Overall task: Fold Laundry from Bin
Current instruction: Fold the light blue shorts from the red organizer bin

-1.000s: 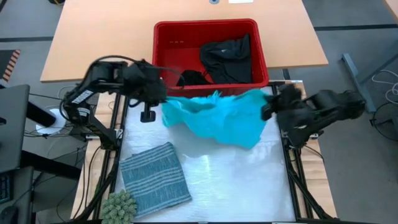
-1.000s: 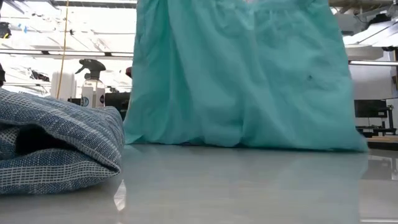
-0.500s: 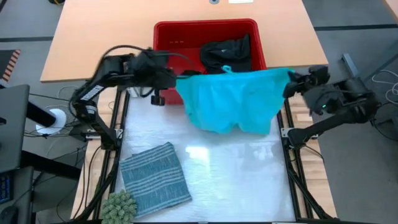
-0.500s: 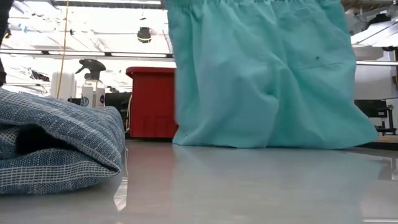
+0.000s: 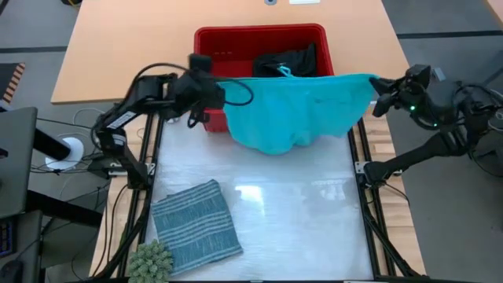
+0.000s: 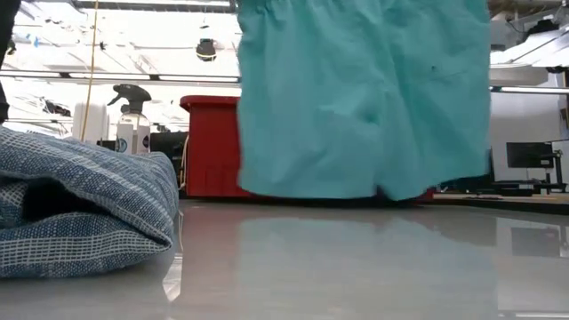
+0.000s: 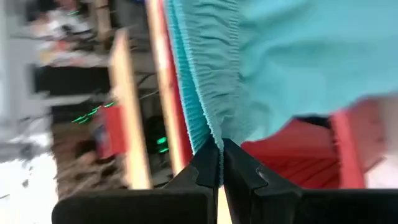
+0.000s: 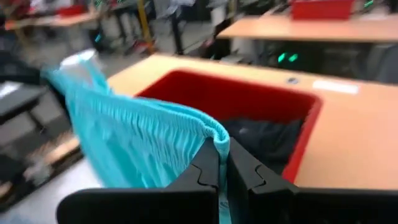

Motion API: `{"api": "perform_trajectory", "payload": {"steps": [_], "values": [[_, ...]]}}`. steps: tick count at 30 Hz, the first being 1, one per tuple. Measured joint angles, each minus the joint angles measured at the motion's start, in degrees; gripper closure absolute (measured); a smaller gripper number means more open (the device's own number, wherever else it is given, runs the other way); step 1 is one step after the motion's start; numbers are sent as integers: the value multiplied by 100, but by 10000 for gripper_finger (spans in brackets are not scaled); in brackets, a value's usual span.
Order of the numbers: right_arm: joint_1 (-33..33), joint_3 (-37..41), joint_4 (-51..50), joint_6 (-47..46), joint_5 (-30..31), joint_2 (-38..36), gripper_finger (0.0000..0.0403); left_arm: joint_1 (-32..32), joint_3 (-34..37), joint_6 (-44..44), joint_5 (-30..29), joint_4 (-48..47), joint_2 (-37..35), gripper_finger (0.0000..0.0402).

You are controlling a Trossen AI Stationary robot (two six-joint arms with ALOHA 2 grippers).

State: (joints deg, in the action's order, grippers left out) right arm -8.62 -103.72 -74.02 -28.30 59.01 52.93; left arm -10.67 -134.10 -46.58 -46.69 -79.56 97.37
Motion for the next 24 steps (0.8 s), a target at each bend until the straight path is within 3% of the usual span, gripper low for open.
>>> {"api": "perform_trajectory", "payload": {"steps": [3, 8, 11, 18, 24], "values": [[-2, 34, -471, -261, -638, 101, 374, 347, -2, 1033, 47, -190, -188, 401], [-56, 444, -1585, -1171, -1931, 387, 374, 916, 63, 2824, 1948, -1086, -218, 401], [-386, 1008, -1413, -1390, -2767, 535, 374, 1335, 614, 3623, 2458, -1057, -166, 401], [-1989, 2211, -950, -2599, -3927, 1076, 374, 2385, 2524, 4391, 4480, -1029, -149, 401], [-3457, 2607, -414, -3724, -4243, 1702, 374, 3132, 3870, 4707, 5319, -163, -149, 401]]}}
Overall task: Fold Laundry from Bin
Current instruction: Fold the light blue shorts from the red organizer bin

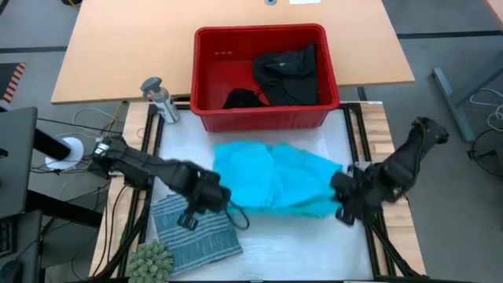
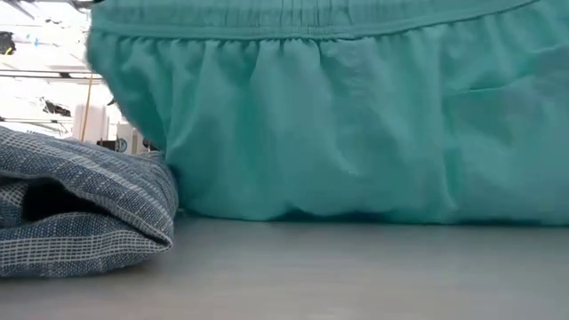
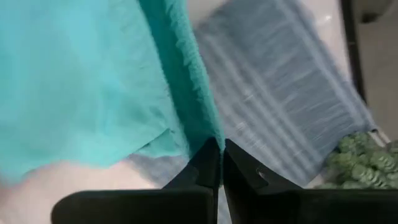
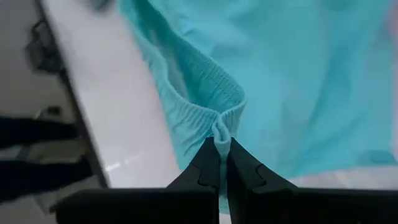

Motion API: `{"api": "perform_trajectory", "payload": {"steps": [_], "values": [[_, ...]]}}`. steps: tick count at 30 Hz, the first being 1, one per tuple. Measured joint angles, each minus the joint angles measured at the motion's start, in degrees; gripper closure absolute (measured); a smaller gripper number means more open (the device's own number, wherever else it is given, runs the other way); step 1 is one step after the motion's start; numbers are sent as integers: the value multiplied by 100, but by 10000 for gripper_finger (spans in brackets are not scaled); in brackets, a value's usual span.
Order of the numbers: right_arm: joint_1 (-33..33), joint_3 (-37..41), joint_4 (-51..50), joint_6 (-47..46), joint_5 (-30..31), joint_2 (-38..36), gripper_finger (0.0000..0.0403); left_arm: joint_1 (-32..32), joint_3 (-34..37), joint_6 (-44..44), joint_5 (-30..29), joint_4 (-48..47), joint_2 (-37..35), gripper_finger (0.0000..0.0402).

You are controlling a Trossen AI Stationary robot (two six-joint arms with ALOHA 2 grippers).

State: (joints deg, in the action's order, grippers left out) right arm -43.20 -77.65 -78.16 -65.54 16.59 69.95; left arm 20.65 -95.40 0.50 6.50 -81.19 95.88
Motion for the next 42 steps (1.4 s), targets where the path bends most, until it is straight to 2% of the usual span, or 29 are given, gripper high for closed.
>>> {"api": "perform_trajectory", "payload": {"steps": [3, 7, 13, 17, 20, 25, 29, 32, 38, 42], "values": [[-422, 1, 399, -144, 1, 339, 374, 210, 475, 21, 118, 683, 0, 401], [-670, -1, 992, -90, -76, 832, 374, 280, 841, 71, 142, 1464, 0, 401], [-840, -1, 1438, 123, -745, 1673, 374, 275, 934, -101, 370, 1651, 0, 387], [-973, -1, 1982, 278, -1190, 2131, 365, 272, 932, 34, 1033, 1715, 0, 346], [-1061, -1, 2474, 308, -1204, 2396, 353, 311, 930, 82, 1586, 1972, 0, 306], [-1122, -1, 2788, 213, -1236, 2556, 333, 340, 928, 313, 2129, 2205, 0, 245], [-1168, -1, 2813, 16, -1245, 2517, 306, 334, 928, 753, 2625, 2206, 0, 215], [-1259, -1, 2829, -104, -1283, 2484, 274, 420, 926, 1025, 2722, 2204, 0, 208], [-1388, -1, 2993, -96, -1284, 2470, 195, 471, 926, 1147, 2757, 2164, 0, 207], [-1431, -18, 2968, 4, -1031, 2335, 170, 318, 884, 1258, 2523, 2126, -36, 207]]}}
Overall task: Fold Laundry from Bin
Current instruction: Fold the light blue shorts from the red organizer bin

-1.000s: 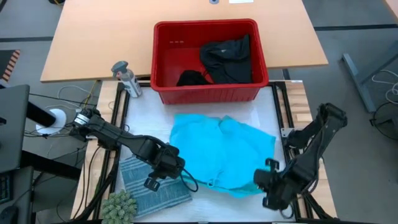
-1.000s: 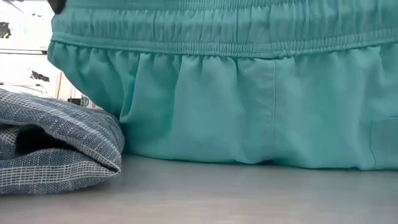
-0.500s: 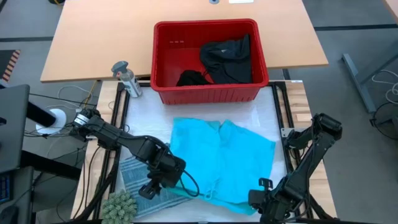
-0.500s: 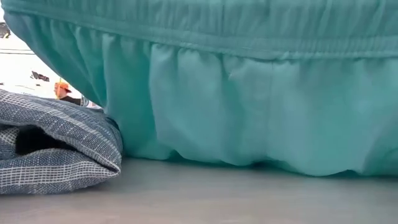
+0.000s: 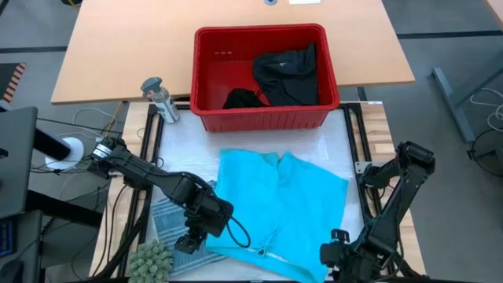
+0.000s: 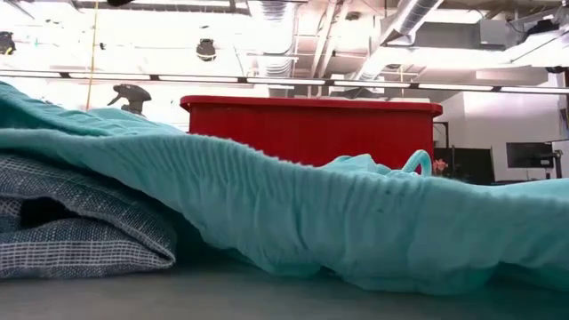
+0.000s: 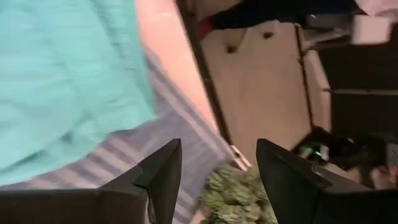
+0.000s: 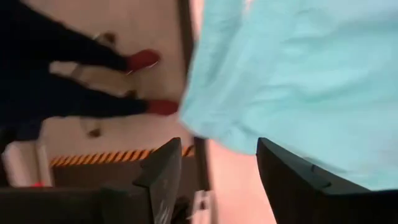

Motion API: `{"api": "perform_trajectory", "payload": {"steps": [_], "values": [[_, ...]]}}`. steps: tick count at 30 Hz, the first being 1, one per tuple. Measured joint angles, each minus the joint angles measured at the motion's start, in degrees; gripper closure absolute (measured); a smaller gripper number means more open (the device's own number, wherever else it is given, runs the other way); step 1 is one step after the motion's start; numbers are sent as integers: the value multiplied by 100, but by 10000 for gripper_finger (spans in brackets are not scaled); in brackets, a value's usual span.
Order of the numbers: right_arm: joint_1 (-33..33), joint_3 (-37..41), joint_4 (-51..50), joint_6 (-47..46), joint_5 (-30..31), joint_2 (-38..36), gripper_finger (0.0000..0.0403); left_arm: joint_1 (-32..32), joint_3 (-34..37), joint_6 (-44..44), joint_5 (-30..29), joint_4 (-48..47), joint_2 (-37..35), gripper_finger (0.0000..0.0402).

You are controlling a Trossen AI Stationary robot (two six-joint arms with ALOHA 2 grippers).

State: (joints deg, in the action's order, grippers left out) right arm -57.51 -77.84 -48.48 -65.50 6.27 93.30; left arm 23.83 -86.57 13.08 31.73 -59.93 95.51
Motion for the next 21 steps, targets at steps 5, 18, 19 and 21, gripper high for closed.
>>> {"api": "perform_trajectory", "payload": {"steps": [5, 18, 19, 21], "values": [[219, -1, -1158, -120, 1169, -563, 174, -438, -181, -204, -1217, 443, -278, 207], [3034, 182, -2280, 1696, 2714, -1670, 180, -2219, 241, 389, -2518, 1666, -530, 207], [3272, 241, -1944, 2084, 2503, -1675, 180, -2225, 312, 707, -2546, 1650, -530, 207], [3615, 387, -1150, 2895, 1835, -1681, 180, -2162, 447, 1153, -2447, 1635, -656, 207]]}}
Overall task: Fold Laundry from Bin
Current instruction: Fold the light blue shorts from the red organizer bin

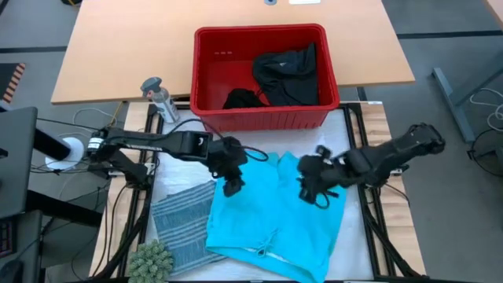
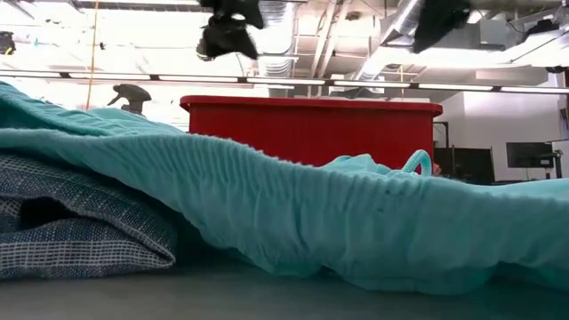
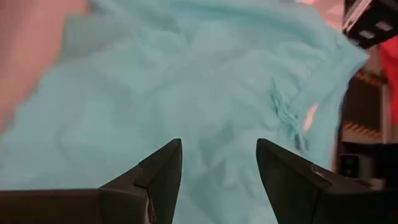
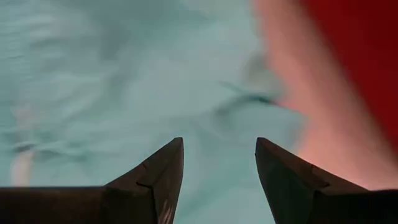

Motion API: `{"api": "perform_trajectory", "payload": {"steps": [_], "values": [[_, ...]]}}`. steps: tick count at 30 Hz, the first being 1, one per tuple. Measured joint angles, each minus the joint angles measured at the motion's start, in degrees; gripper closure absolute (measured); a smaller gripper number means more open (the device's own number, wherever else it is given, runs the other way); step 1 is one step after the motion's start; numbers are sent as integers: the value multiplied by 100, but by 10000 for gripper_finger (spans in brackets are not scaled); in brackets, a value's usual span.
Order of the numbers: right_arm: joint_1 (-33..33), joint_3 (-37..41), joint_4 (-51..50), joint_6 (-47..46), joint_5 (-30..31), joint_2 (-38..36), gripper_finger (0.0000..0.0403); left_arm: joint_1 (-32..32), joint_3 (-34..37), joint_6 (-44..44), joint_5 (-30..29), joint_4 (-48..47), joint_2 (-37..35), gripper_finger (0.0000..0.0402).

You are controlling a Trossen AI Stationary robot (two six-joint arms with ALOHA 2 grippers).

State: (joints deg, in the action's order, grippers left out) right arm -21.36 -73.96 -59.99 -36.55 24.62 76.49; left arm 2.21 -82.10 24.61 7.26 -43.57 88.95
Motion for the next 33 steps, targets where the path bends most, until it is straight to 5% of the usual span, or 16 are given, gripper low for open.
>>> {"api": "perform_trajectory", "payload": {"steps": [4, 10, 16, 20, 27, 33], "values": [[267, 326, 759, 835, -793, 46, 180, 595, 132, 1494, -717, -511, -461, 207], [767, 801, 1436, 1250, -645, 167, 180, 1924, 172, 4978, -3950, -2155, -591, 207], [1836, 813, 2423, 1654, -1985, 749, 180, 1988, 450, 6692, -4978, -2408, -555, 207], [2141, 781, 2425, 1785, -2495, 920, 180, 1449, 1065, 6667, -4604, -2327, -556, 207], [2224, 775, 2193, 1860, -2503, 388, 180, 157, 2438, 4637, -2916, -207, -725, 207], [2212, 770, 1911, 1392, -2489, -363, 180, -871, 2798, 3399, -2223, 192, -937, 207]]}}
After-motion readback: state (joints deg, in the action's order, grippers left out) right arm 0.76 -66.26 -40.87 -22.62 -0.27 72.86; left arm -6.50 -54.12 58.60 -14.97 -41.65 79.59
